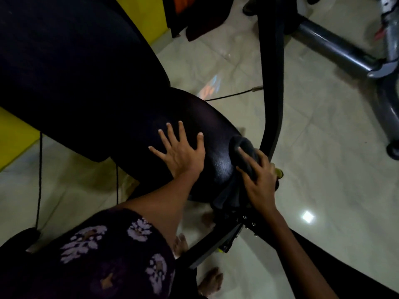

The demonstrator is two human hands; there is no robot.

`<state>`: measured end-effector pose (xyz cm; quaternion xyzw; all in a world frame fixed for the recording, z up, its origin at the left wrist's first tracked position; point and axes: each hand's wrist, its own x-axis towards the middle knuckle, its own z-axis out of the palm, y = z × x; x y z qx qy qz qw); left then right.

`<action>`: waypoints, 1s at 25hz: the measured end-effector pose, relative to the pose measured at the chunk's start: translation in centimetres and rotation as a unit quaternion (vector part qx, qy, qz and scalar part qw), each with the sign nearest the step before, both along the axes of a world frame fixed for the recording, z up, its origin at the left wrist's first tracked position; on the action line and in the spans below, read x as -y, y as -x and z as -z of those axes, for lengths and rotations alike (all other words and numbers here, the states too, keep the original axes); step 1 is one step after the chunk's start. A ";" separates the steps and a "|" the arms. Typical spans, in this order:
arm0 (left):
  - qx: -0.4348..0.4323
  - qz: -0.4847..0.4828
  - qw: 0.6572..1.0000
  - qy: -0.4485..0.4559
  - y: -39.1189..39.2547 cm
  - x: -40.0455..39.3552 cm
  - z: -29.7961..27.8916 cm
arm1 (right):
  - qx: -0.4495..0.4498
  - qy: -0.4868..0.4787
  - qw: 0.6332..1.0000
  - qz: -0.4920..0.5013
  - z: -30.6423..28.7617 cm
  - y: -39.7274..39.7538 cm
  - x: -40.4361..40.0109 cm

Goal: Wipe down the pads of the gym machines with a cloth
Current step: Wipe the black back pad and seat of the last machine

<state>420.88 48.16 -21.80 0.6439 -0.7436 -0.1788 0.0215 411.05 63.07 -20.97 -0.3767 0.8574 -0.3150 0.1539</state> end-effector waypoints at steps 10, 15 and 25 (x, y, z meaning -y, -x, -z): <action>0.009 -0.003 1.000 0.024 0.3 0.0 0.4 | 0.121 -0.125 0.968 -0.183 1.0 9.0 17.5; 0.021 0.004 1.000 0.016 0.1 0.1 0.5 | 0.124 -0.131 0.956 -0.233 1.1 8.4 23.3; 0.009 0.003 1.000 0.014 0.1 0.3 0.8 | 0.149 -0.114 0.981 -0.045 0.3 7.9 11.8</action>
